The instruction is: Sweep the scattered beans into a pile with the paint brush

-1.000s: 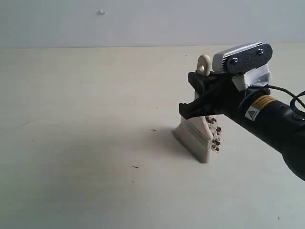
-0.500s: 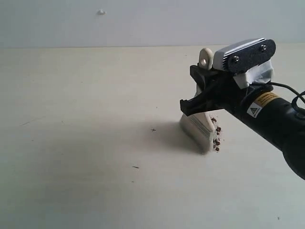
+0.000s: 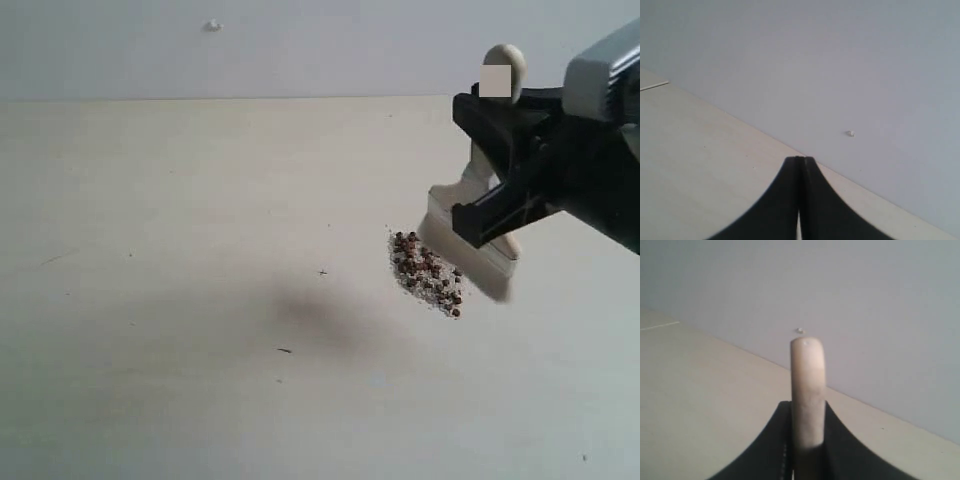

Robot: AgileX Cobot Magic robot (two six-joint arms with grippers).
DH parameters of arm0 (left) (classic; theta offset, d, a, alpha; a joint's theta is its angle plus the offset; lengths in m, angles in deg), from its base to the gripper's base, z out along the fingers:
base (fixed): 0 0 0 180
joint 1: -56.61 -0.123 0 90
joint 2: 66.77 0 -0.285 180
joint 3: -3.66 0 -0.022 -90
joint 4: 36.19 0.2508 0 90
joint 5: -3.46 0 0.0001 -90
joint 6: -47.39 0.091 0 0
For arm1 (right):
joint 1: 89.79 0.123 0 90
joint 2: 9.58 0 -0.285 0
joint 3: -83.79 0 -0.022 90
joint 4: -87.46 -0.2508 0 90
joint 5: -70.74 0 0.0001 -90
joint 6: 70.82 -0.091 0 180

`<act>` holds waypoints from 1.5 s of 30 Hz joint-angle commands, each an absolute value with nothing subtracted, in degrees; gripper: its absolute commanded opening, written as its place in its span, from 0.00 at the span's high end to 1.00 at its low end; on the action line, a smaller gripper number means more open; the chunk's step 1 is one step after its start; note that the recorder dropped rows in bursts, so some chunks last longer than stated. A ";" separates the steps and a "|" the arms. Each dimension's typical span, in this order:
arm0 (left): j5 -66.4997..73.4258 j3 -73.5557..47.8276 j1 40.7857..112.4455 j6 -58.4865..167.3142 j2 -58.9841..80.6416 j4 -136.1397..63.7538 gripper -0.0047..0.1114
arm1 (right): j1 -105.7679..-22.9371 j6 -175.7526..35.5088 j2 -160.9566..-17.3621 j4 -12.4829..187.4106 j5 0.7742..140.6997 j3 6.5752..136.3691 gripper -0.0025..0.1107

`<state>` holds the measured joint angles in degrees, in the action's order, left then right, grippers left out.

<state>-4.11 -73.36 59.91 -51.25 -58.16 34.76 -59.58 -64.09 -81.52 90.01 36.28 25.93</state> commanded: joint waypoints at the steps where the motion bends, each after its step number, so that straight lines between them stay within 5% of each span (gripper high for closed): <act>1: -4.22 -73.56 59.84 -51.17 -58.57 35.21 0.96 | -63.50 -62.80 -76.39 90.74 38.30 23.18 0.98; 5: -4.22 -73.56 59.84 -51.17 -58.57 35.21 0.96 | -63.91 -59.06 -74.38 87.85 43.87 23.03 0.98; 9: -4.22 -73.56 59.84 -51.17 -58.57 35.21 0.96 | -63.91 -36.20 -73.97 55.33 45.61 23.03 0.98; 15: -4.22 -73.56 59.84 -51.17 -58.57 35.21 0.96 | -63.81 -30.14 -73.97 38.61 45.61 23.03 0.98; 45: -4.22 -73.56 59.84 -51.17 -58.57 35.21 0.96 | -63.80 -30.44 -73.97 38.21 45.61 23.03 0.98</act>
<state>-4.11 -73.36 59.91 -51.25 -58.16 34.76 -63.58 -30.73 -74.54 38.02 46.29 23.09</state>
